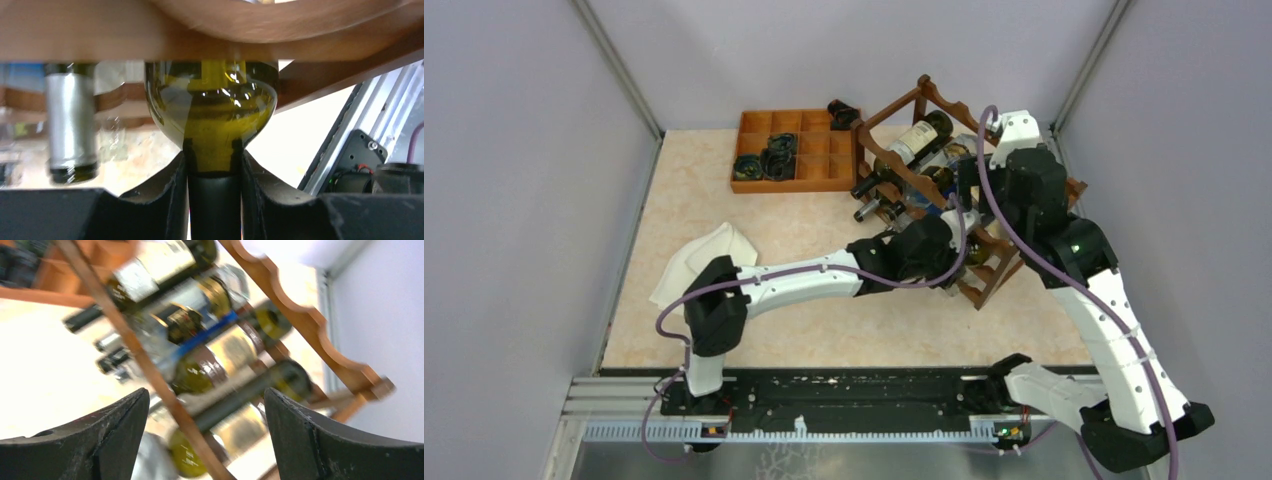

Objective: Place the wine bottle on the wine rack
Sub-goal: Move the wine rack to the center of the board, then place the wine bottle in the wine rack.

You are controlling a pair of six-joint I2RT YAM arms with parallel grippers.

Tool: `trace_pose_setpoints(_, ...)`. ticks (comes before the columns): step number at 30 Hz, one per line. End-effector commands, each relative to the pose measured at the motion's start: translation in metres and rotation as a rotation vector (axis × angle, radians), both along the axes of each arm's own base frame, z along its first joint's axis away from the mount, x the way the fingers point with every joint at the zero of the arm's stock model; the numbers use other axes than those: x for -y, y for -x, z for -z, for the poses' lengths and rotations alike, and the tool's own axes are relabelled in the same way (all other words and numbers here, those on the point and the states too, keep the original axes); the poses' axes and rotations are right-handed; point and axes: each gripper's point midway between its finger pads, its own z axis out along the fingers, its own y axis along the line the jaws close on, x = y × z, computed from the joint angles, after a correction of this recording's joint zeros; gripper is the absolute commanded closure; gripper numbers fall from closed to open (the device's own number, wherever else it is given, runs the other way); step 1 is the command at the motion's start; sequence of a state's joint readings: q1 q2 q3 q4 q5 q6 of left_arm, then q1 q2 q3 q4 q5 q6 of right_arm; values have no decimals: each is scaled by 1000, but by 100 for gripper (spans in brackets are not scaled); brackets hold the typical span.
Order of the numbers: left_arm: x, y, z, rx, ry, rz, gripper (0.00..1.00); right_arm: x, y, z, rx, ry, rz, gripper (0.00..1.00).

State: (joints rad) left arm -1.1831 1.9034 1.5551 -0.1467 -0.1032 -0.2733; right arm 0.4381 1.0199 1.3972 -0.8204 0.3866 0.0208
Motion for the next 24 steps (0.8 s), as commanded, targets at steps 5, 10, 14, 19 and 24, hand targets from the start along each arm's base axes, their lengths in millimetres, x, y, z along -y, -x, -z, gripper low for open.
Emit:
trace_pose_setpoints(5, 68, 23, -100, 169, 279, 84, 100, -45, -15, -53, 197, -212, -128, 16)
trace_pose_setpoints(10, 70, 8, -102, 172, 276, -8, 100, -42, -12, -56, 218, -220, -130, 15)
trace_pose_setpoints(14, 68, 1, -100, 168, 256, -56, 100, -39, -9, -60, 238, -222, -127, 15)
trace_pose_setpoints(19, 82, 8, -89, 123, 223, 0, 100, -36, -8, -63, 255, -225, -123, 15)
trace_pose_setpoints(24, 87, 11, -83, 95, 189, 16, 100, -31, -5, -63, 262, -222, -112, 14)
